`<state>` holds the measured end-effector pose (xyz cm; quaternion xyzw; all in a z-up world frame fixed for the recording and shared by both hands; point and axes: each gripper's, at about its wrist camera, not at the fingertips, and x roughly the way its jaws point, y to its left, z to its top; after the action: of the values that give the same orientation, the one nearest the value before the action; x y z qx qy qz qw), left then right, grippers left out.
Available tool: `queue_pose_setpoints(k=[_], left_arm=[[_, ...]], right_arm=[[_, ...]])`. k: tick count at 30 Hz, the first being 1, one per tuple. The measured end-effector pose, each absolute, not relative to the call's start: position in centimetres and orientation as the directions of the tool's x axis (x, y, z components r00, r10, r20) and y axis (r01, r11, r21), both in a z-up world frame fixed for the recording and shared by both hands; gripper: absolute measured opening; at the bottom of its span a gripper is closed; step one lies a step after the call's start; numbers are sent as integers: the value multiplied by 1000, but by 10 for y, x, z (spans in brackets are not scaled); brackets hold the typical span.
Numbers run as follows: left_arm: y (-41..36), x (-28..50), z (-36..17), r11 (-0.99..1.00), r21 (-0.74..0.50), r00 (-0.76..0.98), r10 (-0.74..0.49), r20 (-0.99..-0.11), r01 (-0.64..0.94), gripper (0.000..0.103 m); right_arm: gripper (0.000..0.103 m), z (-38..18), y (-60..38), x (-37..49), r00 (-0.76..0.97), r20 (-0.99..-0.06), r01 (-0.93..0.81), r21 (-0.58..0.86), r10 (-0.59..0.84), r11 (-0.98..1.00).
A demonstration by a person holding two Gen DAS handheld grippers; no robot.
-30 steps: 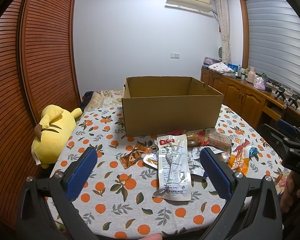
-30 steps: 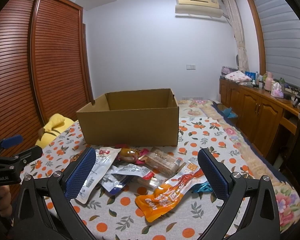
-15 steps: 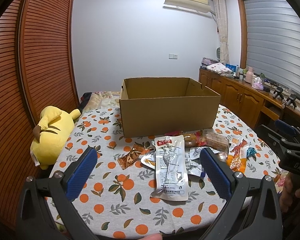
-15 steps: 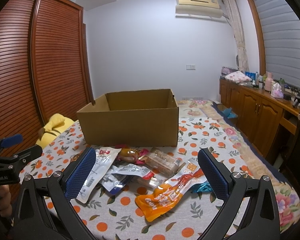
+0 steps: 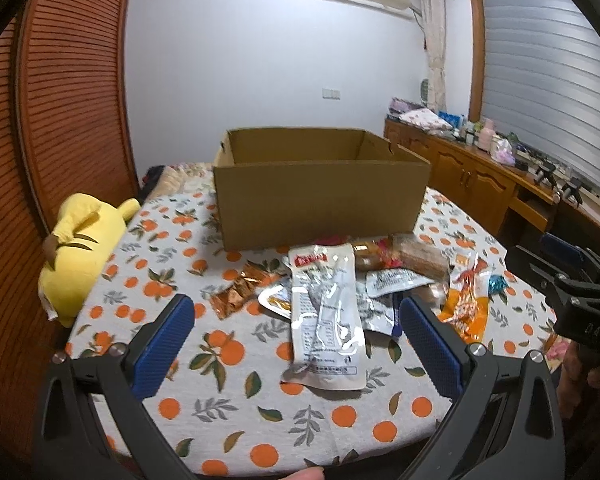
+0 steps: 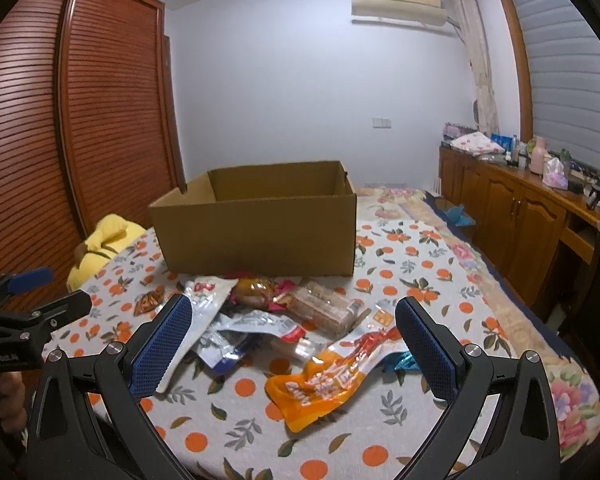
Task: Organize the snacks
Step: 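Grasp the blue wrapped candy with the right tool while the left tool approaches the white pouch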
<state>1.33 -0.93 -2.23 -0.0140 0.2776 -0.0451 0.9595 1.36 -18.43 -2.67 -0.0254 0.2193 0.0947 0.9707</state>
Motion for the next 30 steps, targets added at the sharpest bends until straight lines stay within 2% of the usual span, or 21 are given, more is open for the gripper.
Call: queue_pose_setpoints(k=[11,20,24,30], left_arm=[[-22,40,-45,984,-58,784,-168,-597,167,102],[-21,64,-56,981,-68,744,-184,-642,184,102],[-22,72,-60,979,-71,728,-191,-658,192,102],[-22,82,-68,976,-88,703,-207,-681,201,102]], right_arm=[[102,-50,-219,35,843,-513,-192,-8,161,981],[100,-62,-253,49,803,-578,-202,-34,146,979],[98,-69,-267,53,778,-607,-229,-30,164,973],[89,-84,-284,66,721,-671,-264,-37,172,964]])
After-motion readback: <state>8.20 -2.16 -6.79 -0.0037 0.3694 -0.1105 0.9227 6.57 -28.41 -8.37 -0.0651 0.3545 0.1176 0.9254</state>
